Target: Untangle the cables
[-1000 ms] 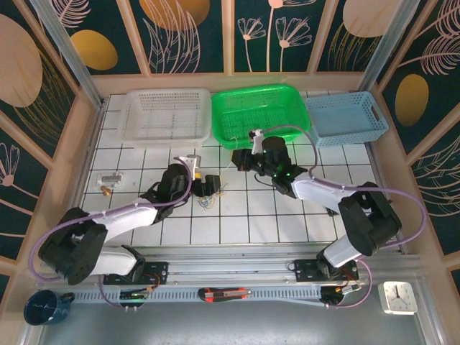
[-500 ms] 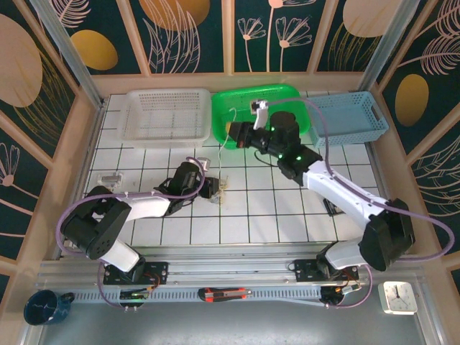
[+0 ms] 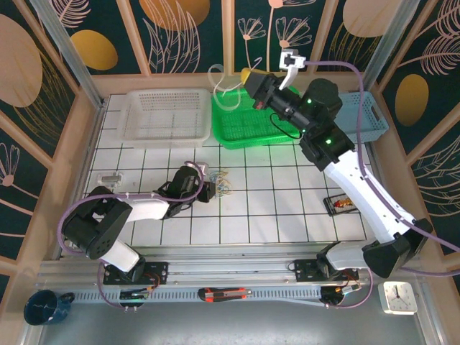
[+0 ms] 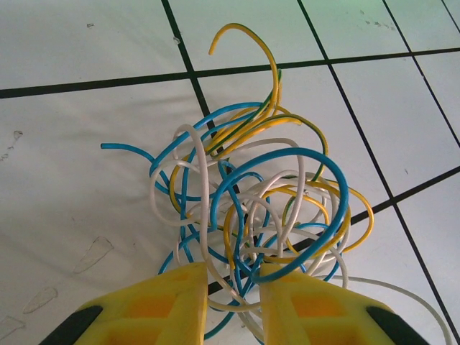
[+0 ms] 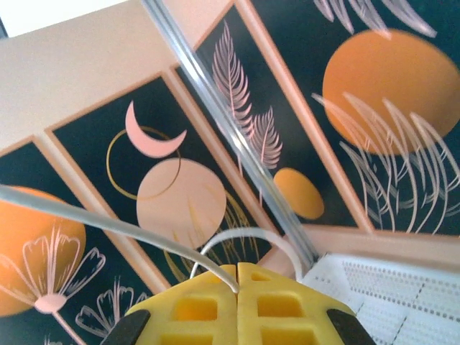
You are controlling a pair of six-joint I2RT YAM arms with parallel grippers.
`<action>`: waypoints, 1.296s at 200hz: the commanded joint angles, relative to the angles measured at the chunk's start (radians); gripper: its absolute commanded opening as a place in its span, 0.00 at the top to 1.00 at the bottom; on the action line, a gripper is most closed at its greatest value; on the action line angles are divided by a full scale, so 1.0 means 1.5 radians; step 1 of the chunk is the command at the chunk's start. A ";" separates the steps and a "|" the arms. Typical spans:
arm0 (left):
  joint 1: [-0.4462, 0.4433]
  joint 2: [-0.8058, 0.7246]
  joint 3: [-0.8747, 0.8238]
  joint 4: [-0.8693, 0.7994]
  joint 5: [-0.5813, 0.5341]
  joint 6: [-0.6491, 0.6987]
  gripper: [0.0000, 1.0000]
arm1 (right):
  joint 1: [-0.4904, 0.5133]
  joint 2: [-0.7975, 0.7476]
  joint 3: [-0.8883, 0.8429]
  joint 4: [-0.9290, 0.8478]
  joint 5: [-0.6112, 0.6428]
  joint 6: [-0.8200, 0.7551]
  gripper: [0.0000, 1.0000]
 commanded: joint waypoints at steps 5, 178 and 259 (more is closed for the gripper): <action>-0.002 0.013 -0.005 0.018 0.006 -0.006 0.75 | -0.020 -0.007 0.036 0.019 0.021 0.003 1.00; -0.001 -0.119 0.111 -0.123 -0.015 -0.070 0.01 | -0.142 0.330 0.122 0.074 0.118 -0.103 1.00; 0.099 -0.168 0.195 -0.165 -0.072 -0.157 0.01 | -0.139 0.482 0.072 0.110 0.074 -0.100 1.00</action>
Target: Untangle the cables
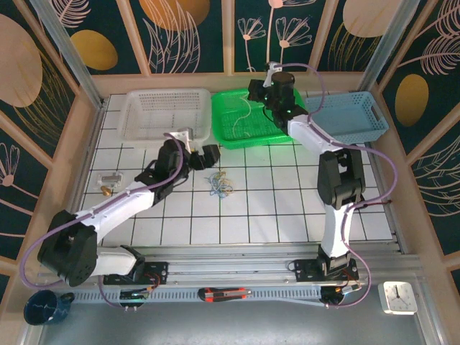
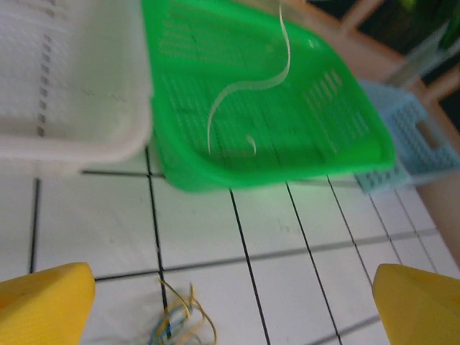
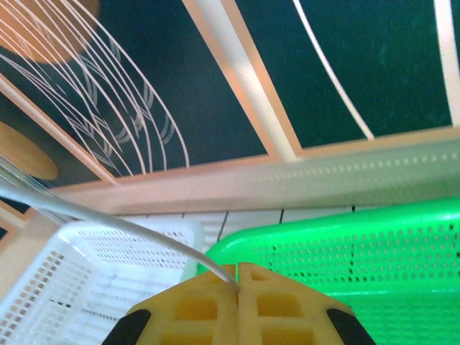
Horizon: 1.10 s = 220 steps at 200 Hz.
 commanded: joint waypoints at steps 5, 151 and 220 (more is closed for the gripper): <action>0.041 -0.002 0.031 -0.017 0.001 -0.042 0.01 | 0.002 0.031 -0.029 0.053 -0.032 0.012 0.96; 0.052 0.068 0.264 -0.203 0.065 -0.026 0.01 | 0.024 -0.302 -0.292 0.002 -0.014 0.039 0.40; 0.052 0.074 0.312 -0.240 0.121 -0.048 0.01 | 0.089 -0.464 -0.452 -0.030 0.037 0.083 0.40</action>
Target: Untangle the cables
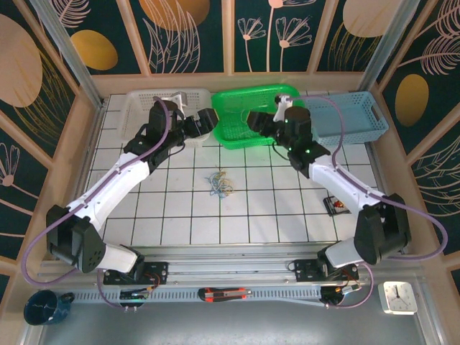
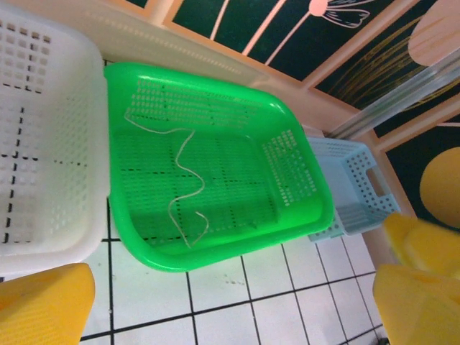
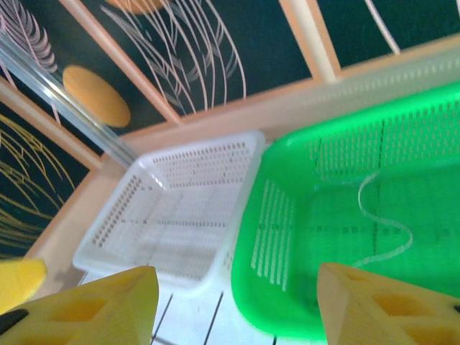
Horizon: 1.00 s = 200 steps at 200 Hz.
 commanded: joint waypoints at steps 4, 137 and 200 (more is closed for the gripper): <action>0.002 -0.003 0.012 -0.024 0.035 -0.022 0.01 | 0.018 -0.066 -0.056 -0.018 0.030 0.029 0.40; 0.004 -0.109 -0.170 0.071 -0.004 -0.006 0.01 | 0.140 0.082 -0.034 -0.142 -0.094 -0.029 0.40; 0.005 -0.194 -0.426 0.184 -0.096 -0.075 0.01 | 0.163 0.203 0.012 -0.164 -0.130 -0.054 0.45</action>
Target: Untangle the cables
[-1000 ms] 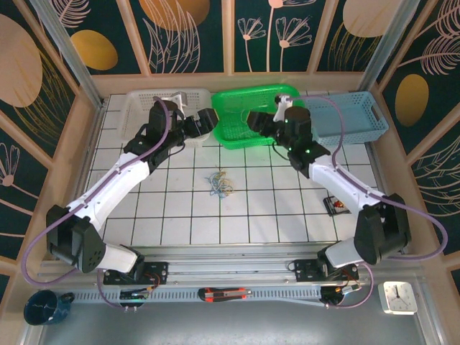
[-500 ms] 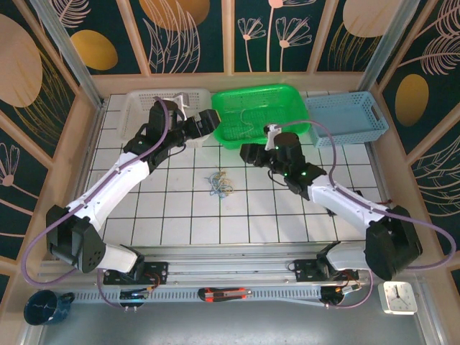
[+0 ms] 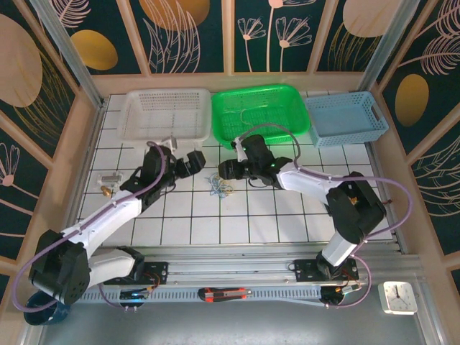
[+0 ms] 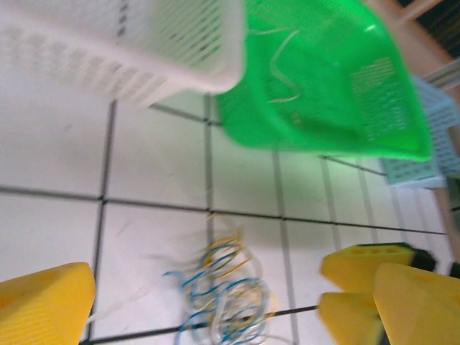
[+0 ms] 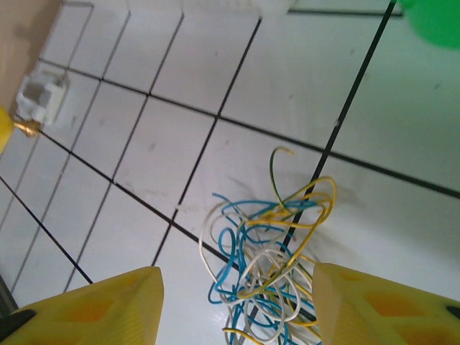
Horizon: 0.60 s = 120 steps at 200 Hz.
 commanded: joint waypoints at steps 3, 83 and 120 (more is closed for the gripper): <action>0.005 -0.025 -0.047 0.077 -0.051 -0.027 0.01 | 0.007 0.035 0.024 -0.015 -0.029 -0.017 0.45; 0.006 -0.023 -0.142 0.108 -0.079 -0.024 0.01 | 0.013 0.092 0.061 -0.008 -0.035 -0.008 0.49; 0.006 -0.027 -0.158 0.128 -0.070 -0.034 0.01 | 0.012 0.112 0.092 -0.024 -0.036 -0.012 0.50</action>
